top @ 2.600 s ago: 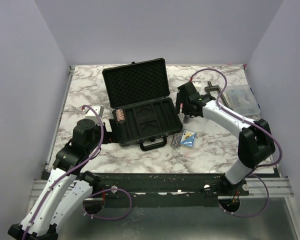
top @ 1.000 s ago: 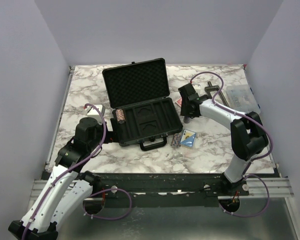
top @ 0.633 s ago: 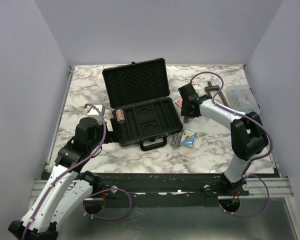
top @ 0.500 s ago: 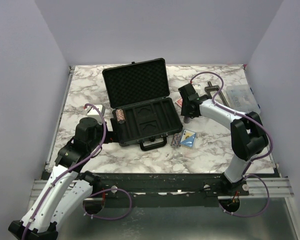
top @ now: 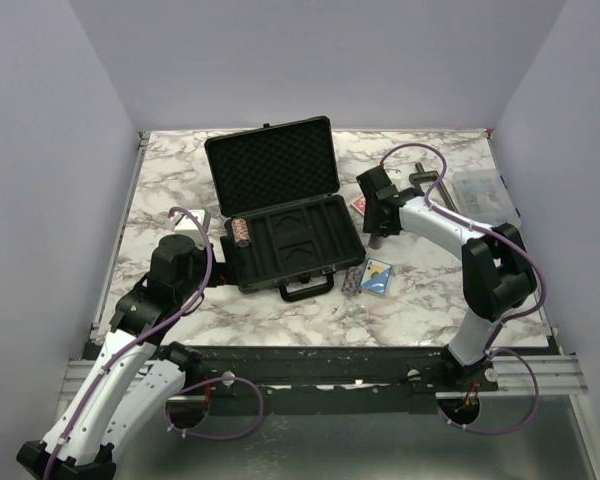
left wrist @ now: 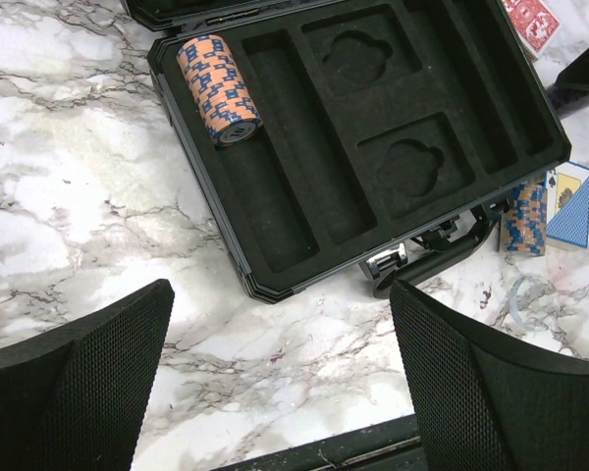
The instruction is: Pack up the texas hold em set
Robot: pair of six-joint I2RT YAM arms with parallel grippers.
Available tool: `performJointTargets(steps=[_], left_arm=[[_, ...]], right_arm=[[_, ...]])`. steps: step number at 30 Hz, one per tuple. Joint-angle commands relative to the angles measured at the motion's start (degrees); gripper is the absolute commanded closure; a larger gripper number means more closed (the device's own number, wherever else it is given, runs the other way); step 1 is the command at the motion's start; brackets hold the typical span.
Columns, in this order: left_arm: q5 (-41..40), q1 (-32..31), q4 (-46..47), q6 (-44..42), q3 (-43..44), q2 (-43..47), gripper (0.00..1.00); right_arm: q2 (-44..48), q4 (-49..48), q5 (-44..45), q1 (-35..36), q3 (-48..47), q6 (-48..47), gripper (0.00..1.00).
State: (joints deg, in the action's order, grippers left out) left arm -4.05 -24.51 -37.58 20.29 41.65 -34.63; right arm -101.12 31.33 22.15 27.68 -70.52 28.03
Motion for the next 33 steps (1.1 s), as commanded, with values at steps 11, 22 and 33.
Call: performJointTargets(steps=[11, 22, 33], left_arm=[[2.8, -0.5, 3.2, -2.9, -1.9, 4.5, 0.09], [14.2, -0.5, 6.8, -6.6, -3.2, 14.0, 0.09], [26.2, -0.6, 10.0, -7.5, -3.8, 15.8, 0.09]], right_arm=[[11.0, 3.2, -7.4, -0.2, -3.6, -1.5, 0.99], [21.6, -6.2, -36.4, -0.2, 1.0, -5.8, 0.99], [21.8, -7.6, -54.8, -0.1, 0.6, -4.6, 0.99]])
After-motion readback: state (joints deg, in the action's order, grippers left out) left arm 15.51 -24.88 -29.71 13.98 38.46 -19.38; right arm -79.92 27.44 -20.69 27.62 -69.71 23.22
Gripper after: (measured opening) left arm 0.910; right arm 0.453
